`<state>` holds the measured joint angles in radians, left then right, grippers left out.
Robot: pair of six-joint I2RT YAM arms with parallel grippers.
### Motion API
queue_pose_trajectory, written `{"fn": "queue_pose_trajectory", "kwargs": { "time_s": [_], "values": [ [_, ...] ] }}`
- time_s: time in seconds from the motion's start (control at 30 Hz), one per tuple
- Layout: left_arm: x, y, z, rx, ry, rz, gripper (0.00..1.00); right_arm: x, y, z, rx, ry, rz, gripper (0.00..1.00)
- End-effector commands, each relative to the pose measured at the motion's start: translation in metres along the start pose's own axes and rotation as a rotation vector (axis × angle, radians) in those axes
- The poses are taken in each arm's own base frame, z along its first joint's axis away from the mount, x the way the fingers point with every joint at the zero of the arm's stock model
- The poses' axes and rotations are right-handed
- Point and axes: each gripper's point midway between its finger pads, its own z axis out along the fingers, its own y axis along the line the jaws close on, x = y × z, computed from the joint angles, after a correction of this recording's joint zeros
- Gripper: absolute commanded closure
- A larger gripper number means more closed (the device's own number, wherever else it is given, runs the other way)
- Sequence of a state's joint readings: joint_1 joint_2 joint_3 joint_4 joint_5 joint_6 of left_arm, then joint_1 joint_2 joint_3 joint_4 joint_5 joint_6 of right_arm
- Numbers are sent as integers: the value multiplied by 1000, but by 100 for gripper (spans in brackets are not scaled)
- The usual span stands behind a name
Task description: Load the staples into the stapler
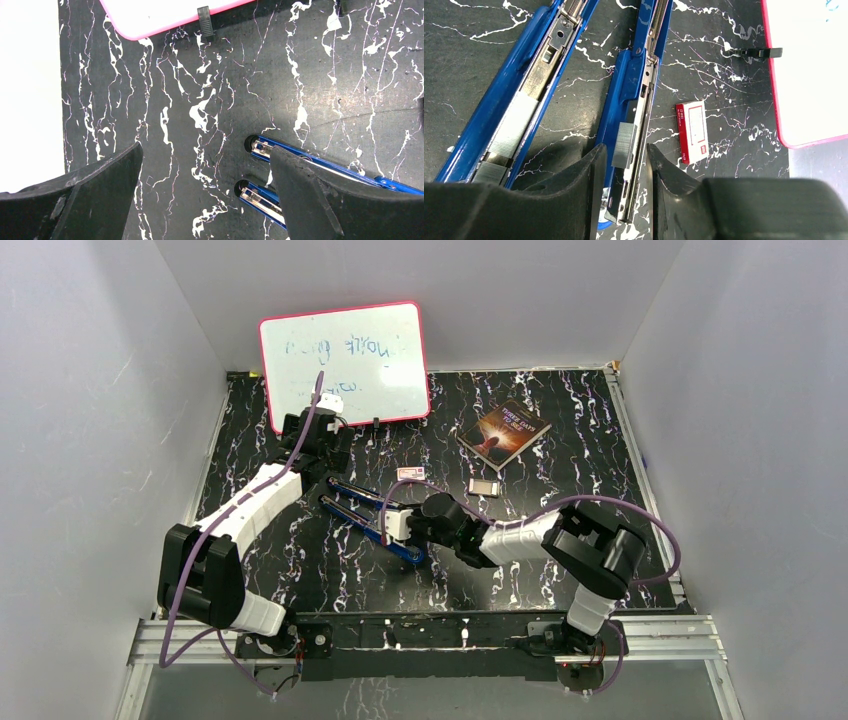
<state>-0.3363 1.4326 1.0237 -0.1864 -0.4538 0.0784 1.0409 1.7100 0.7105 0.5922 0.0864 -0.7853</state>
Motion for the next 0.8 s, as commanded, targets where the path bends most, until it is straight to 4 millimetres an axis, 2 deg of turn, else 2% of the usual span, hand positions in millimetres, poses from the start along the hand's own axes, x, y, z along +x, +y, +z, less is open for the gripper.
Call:
{"fn": "queue_pose_trajectory", "kwargs": {
  "time_s": [0.0,0.33,0.4,0.57,0.77],
  "values": [
    [-13,8,-10,-22,-44,-11,2,-15,-15,7,34,-36,1,58],
    [-12,8,-10,-21,-45,-11,2,-8,-18,9,42,10,-11,58],
    [-11,8,-10,-22,-42,-9,2,2,-11,14,29,41,-13,58],
    [-12,8,-10,-21,-44,-9,2,5,-16,13,57,65,-16,61],
    [-12,8,-10,-23,-44,-9,2,6,-19,12,69,71,-12,68]
  ]
}}
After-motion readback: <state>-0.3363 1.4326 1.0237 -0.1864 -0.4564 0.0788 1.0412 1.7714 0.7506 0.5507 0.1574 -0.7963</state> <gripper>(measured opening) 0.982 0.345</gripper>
